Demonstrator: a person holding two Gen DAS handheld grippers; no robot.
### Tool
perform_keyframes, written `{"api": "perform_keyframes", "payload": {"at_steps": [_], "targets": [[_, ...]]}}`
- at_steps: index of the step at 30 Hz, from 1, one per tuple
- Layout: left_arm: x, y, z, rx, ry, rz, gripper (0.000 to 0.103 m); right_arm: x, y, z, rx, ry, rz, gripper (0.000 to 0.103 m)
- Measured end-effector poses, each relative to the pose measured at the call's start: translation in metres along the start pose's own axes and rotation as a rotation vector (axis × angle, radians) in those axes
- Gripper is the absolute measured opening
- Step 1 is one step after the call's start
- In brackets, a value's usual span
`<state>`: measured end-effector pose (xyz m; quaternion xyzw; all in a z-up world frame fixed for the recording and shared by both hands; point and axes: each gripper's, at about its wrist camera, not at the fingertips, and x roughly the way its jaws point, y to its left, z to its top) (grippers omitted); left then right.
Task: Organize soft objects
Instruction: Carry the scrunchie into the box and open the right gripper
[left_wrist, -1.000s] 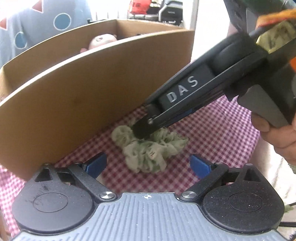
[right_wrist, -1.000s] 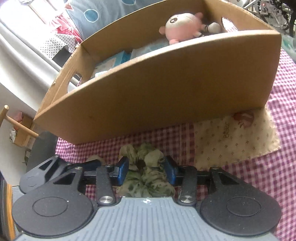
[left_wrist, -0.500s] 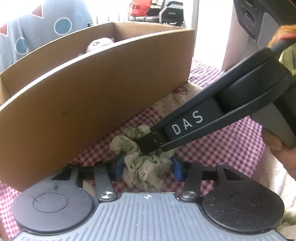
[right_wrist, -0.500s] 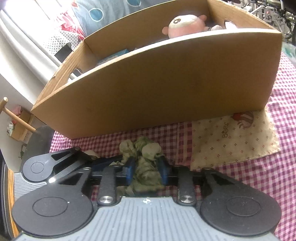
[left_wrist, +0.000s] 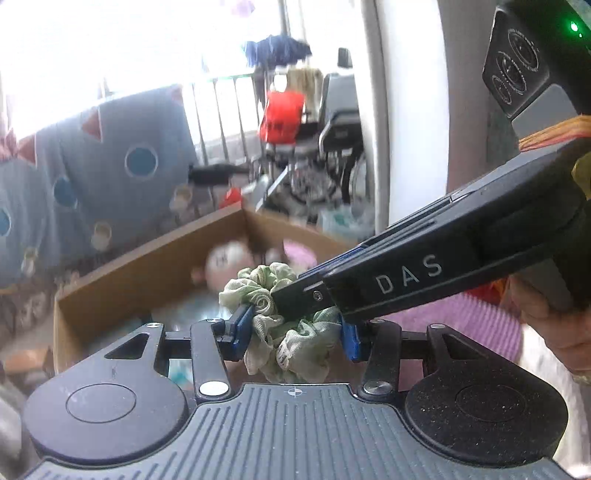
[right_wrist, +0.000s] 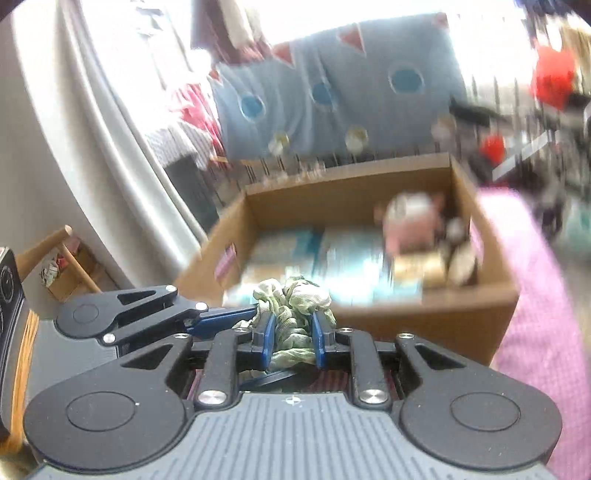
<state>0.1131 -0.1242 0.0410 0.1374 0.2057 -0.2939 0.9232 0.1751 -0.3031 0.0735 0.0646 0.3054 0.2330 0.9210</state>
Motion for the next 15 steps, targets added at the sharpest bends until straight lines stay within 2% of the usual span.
{"api": "perform_keyframes", "payload": {"at_steps": [3,5,10,15], "targets": [[0.02,0.009,0.026,0.004,-0.006,-0.021,0.047,0.005,-0.008,0.032,-0.036,-0.004,-0.01,0.024],[0.039,0.015,0.038,-0.002,0.026,-0.047,0.047,0.014,-0.017,0.051,-0.048,0.025,-0.022,0.024],[0.107,0.029,0.054,-0.07,0.164,-0.158,0.047,0.063,-0.065,0.084,-0.016,0.197,-0.055,0.024],[0.16,0.036,0.038,-0.176,0.3,-0.255,0.047,0.105,-0.093,0.081,-0.035,0.359,-0.124,0.024]]}}
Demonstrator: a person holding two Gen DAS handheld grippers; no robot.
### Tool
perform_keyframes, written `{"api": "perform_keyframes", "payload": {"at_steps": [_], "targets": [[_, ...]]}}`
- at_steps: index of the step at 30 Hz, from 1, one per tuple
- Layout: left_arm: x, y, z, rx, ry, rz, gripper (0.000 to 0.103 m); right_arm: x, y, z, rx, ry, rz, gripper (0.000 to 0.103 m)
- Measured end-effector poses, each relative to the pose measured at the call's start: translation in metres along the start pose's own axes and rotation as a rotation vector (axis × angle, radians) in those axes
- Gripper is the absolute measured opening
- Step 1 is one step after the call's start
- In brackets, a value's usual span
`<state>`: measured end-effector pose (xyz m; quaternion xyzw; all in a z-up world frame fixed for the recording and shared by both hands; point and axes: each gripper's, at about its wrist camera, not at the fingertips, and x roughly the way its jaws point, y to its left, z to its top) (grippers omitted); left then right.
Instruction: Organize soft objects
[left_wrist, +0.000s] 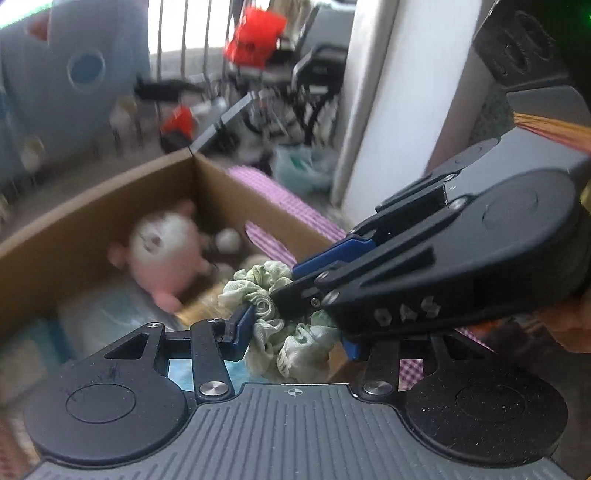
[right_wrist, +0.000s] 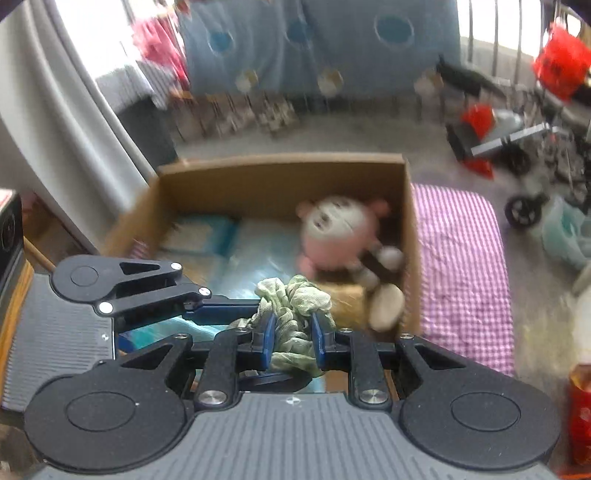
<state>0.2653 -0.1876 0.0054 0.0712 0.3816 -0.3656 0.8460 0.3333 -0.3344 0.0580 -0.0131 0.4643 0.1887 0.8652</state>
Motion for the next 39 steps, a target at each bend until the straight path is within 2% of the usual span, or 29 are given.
{"api": "perform_keyframes", "payload": {"at_steps": [6,12,16,18,24,27,30,33,39], "targets": [[0.033,0.009,0.002,-0.038,0.052,-0.042,0.047,0.023,-0.004,0.008,-0.091,0.097,-0.087,0.024],[0.043,0.011,0.003,-0.06,0.07,-0.04,0.054,0.025,-0.008,0.017,-0.136,0.086,-0.13,0.025],[0.039,0.015,0.001,-0.086,0.059,-0.036,0.071,0.021,-0.014,0.016,-0.126,0.067,-0.129,0.025],[0.034,0.017,0.001,-0.102,0.047,-0.038,0.075,0.017,-0.016,0.016,-0.116,0.054,-0.13,0.025],[-0.004,0.033,-0.001,-0.176,-0.037,-0.033,0.078,0.001,-0.017,0.018,-0.098,-0.004,-0.125,0.025],[-0.038,0.045,-0.007,-0.22,-0.118,-0.035,0.087,-0.008,-0.014,0.022,-0.093,-0.025,-0.108,0.025],[-0.071,0.054,-0.014,-0.243,-0.201,-0.002,0.097,-0.009,-0.008,0.023,-0.085,-0.022,-0.086,0.025],[-0.098,0.063,-0.025,-0.267,-0.26,0.024,0.1,-0.004,-0.006,0.023,-0.043,0.017,-0.038,0.025],[-0.136,0.079,-0.053,-0.342,-0.312,0.054,0.102,0.023,-0.013,0.025,0.13,0.174,0.054,0.025]]}}
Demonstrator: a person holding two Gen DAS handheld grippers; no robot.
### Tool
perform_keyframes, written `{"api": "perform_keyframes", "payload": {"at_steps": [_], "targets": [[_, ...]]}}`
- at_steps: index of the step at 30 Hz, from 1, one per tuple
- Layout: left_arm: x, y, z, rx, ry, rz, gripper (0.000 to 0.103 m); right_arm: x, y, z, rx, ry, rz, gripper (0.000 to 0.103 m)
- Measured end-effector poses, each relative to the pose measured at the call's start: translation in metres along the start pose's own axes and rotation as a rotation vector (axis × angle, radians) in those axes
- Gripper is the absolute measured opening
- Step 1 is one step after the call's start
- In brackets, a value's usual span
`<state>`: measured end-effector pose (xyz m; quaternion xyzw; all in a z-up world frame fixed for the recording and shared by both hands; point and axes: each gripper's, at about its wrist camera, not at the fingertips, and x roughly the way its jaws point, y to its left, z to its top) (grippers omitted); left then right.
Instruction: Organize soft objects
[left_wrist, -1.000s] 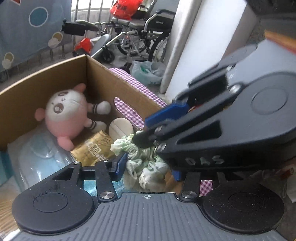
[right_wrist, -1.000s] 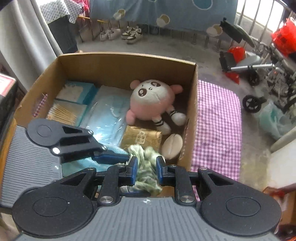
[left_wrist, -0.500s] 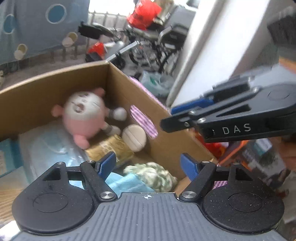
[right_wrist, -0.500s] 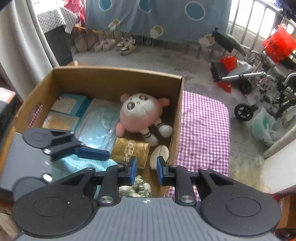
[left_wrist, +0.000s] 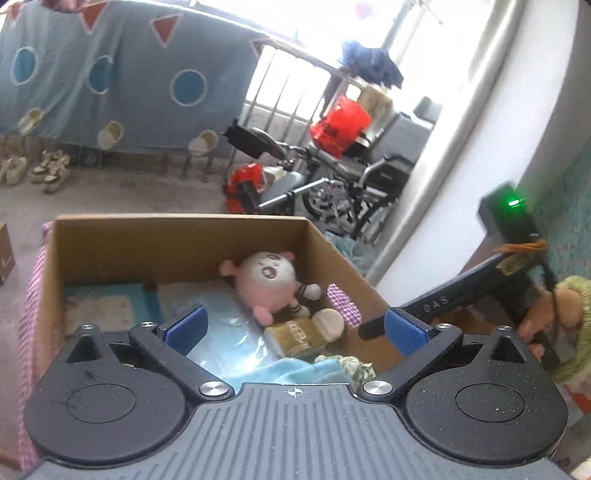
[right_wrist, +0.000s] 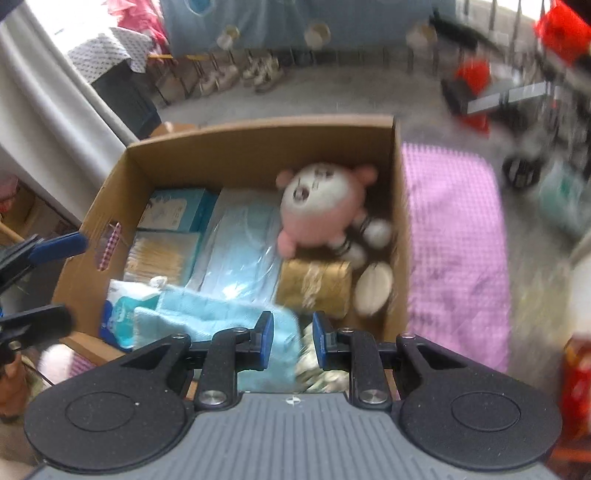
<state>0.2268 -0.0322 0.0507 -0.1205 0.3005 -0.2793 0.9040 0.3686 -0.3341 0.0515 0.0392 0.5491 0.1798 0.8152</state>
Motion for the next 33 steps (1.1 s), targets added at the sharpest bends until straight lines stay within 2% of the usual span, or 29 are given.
{"api": "perform_keyframes", "payload": {"at_steps": [4,6,7,8,16,19,23,28,33], "targets": [[-0.023,0.018,-0.016,-0.043,-0.01,0.008,0.103,0.021,-0.006,-0.003,0.128,0.099,0.064,0.027],[-0.032,0.026,-0.026,-0.062,-0.002,0.031,0.103,0.032,-0.008,-0.006,0.173,0.14,0.065,0.038],[-0.037,0.031,-0.031,-0.075,0.001,0.048,0.103,0.037,-0.009,-0.007,0.192,0.152,0.065,0.049],[-0.041,0.035,-0.035,-0.088,0.005,0.063,0.103,0.042,-0.011,-0.008,0.215,0.166,0.063,0.055],[-0.068,0.062,-0.06,-0.177,0.005,0.116,0.103,0.087,-0.024,0.0,0.35,0.275,-0.003,0.058],[-0.072,0.068,-0.064,-0.203,0.006,0.11,0.103,0.098,-0.019,0.007,0.33,0.27,-0.052,0.058],[-0.075,0.073,-0.069,-0.207,0.003,0.107,0.103,0.109,-0.017,0.012,0.332,0.256,-0.068,0.058],[-0.075,0.072,-0.074,-0.205,0.005,0.106,0.103,0.109,-0.01,0.016,0.271,0.179,-0.118,0.058],[-0.079,0.068,-0.077,-0.188,0.002,0.111,0.103,0.095,-0.01,0.014,0.267,0.143,-0.086,0.059]]}}
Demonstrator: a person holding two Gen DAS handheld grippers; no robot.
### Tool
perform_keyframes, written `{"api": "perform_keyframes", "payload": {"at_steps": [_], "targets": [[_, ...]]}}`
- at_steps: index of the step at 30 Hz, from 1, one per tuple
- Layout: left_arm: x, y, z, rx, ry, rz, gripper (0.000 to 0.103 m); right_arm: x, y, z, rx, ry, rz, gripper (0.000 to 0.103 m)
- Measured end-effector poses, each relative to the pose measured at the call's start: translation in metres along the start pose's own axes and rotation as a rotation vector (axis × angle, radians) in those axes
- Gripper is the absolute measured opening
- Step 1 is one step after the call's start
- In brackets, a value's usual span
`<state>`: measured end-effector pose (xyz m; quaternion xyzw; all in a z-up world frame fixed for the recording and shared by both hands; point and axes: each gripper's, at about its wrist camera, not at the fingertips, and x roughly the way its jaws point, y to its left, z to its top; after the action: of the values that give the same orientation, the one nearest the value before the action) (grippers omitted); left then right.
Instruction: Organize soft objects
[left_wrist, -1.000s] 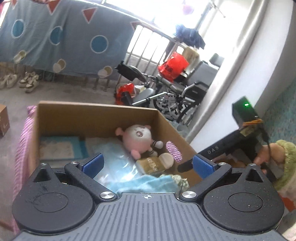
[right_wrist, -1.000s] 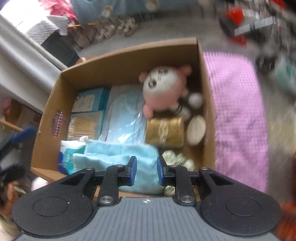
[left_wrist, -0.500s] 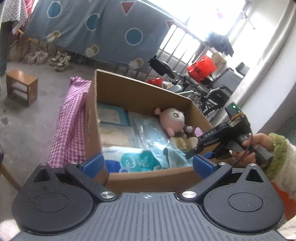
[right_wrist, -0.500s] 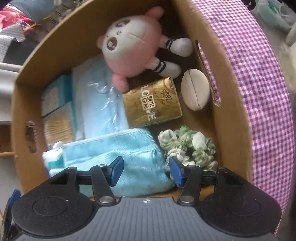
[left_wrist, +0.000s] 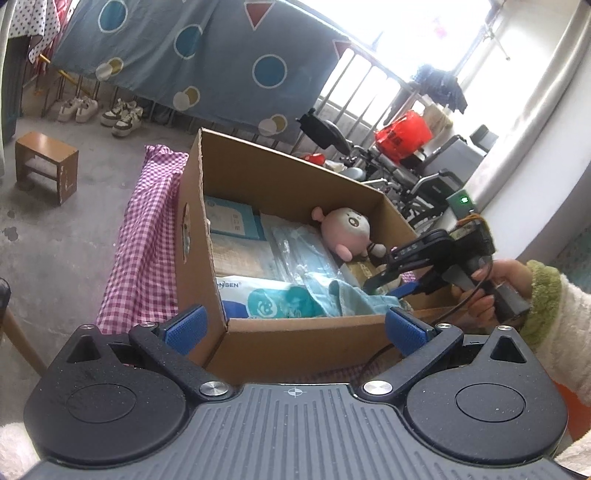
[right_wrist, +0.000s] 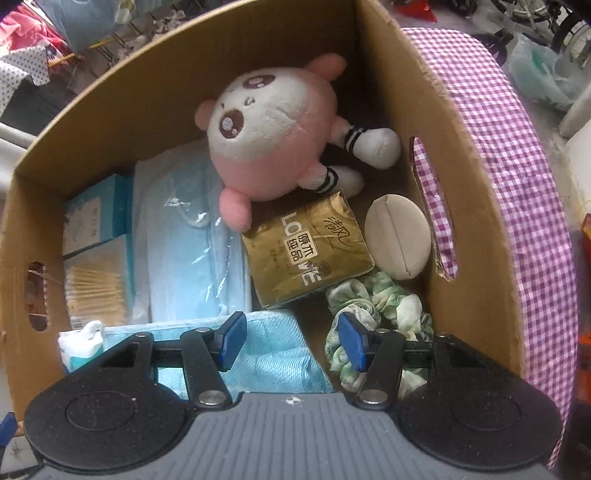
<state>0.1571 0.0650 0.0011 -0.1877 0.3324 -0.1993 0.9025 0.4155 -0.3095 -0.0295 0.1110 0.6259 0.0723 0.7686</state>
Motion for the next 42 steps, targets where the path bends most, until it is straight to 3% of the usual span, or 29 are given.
{"api": "perform_keyframes", "payload": {"at_steps": [4,8,16,21,23,26,33,42], "targets": [[-0.008,-0.004,-0.002,0.013,-0.012,0.008,0.103,-0.04,0.001,-0.015,-0.028,-0.117,0.03,0.067],[-0.014,-0.01,-0.004,0.014,-0.015,0.016,0.103,-0.094,-0.008,-0.05,-0.041,-0.27,0.109,0.068],[-0.025,-0.027,-0.01,0.046,-0.011,0.021,0.103,-0.199,-0.041,-0.17,-0.056,-0.596,0.241,0.076],[-0.028,-0.039,-0.018,0.095,0.021,0.033,0.103,-0.224,-0.068,-0.241,-0.013,-0.713,0.294,0.084],[-0.024,-0.044,-0.024,0.12,0.051,0.043,0.103,-0.219,-0.076,-0.263,0.0,-0.717,0.323,0.09],[-0.015,-0.05,-0.036,0.166,0.121,0.081,0.103,-0.196,-0.082,-0.284,0.026,-0.676,0.375,0.091],[0.015,-0.068,-0.076,0.319,0.213,0.194,0.103,-0.111,-0.06,-0.278,0.057,-0.491,0.468,0.088],[0.046,-0.08,-0.103,0.454,0.164,0.292,0.095,-0.04,0.021,-0.245,-0.151,-0.392,0.389,0.062]]}}
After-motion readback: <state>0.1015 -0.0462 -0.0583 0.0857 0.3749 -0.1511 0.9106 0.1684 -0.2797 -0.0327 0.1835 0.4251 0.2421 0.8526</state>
